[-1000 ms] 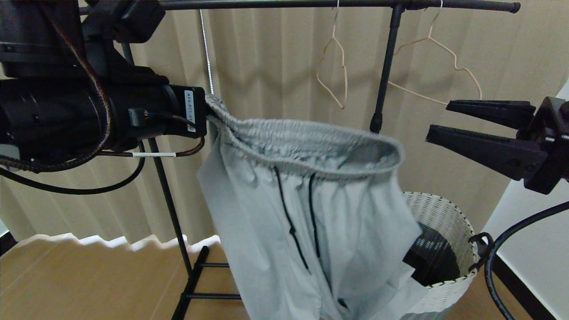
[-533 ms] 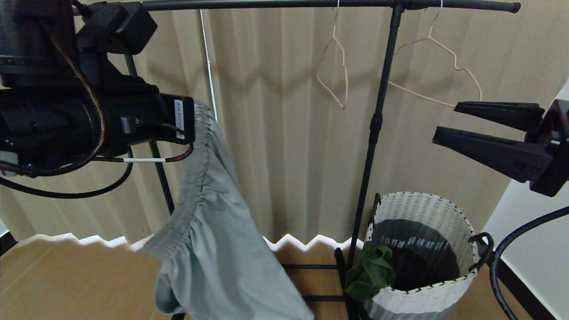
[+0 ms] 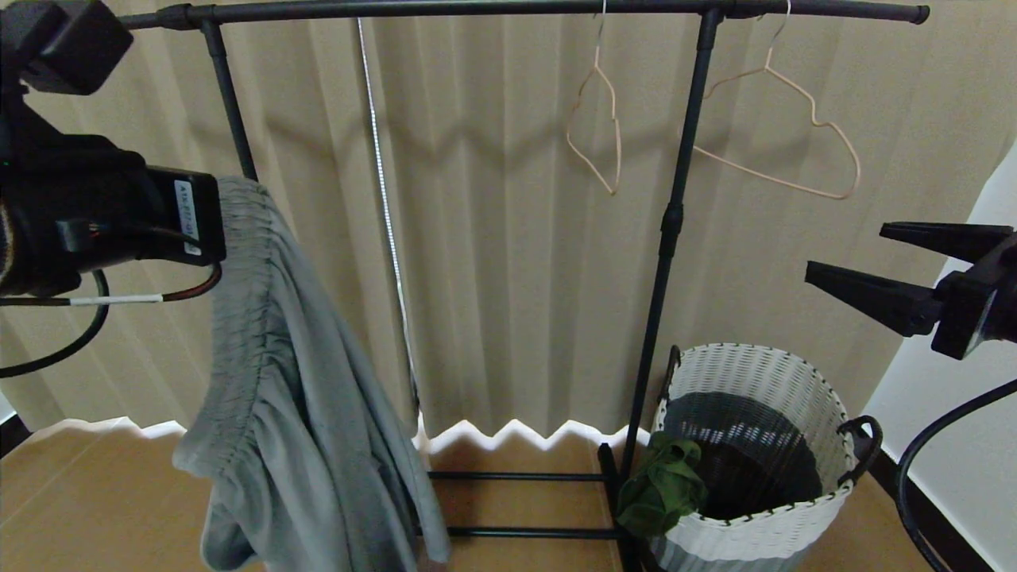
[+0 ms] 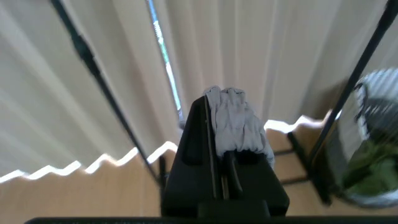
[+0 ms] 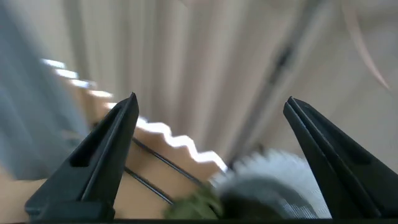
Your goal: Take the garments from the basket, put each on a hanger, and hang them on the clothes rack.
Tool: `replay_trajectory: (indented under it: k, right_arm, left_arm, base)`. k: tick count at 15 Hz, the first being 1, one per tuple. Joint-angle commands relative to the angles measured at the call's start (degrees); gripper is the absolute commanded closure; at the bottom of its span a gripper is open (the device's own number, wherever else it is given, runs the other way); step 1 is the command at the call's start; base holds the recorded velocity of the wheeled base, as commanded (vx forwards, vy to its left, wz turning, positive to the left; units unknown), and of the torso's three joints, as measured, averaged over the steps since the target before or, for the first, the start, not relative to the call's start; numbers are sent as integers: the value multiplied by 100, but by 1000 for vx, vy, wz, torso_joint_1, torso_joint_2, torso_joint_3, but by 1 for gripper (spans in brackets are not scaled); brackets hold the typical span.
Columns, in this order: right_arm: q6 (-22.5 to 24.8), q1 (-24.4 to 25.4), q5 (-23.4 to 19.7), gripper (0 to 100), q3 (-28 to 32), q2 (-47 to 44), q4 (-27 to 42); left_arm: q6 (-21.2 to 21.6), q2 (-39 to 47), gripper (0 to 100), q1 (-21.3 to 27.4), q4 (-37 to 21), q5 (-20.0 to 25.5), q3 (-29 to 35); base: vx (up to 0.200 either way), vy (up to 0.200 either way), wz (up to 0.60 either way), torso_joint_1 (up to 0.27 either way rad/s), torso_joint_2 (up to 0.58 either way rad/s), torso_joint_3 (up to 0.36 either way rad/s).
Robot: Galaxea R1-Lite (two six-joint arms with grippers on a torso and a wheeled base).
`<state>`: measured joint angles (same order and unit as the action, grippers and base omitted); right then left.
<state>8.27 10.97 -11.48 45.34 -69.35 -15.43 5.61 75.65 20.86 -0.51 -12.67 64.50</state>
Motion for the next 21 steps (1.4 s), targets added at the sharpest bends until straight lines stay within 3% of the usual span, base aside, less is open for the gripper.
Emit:
replay_trajectory:
  k: [1, 6, 9, 12, 18, 21]
  right_arm:
    - [8, -42, 313, 0, -51, -43, -4]
    - [404, -183, 981, 0, -543, 9, -197]
    - [747, -438, 999, 0, -825, 18, -540]
    - [870, -702, 999, 0, -930, -184, -795]
    - [1274, -886, 1017, 0, -1159, -70, -1111]
    - [1450, -957, 1017, 0, -1598, -96, -1867]
  left_arm:
    - [37, -350, 100, -20, -45, 1, -298]
    - [-7, -684, 100, 15, 25, 10, -1238]
    - [-25, -851, 100, 41, 86, 150, -1414]
    - [-121, -710, 100, 24, 640, 273, -1414]
    - [-130, -736, 100, 24, 658, 291, -1423]
    - [-121, -719, 100, 32, 658, 291, -1431]
  base:
    - [0, 0, 0, 0, 0, 0]
    - [0, 0, 0, 0, 0, 0]
    - [0, 0, 0, 0, 0, 0]
    - [0, 0, 0, 0, 0, 0]
    - [0, 0, 0, 0, 0, 0]
    - [0, 0, 0, 0, 0, 0]
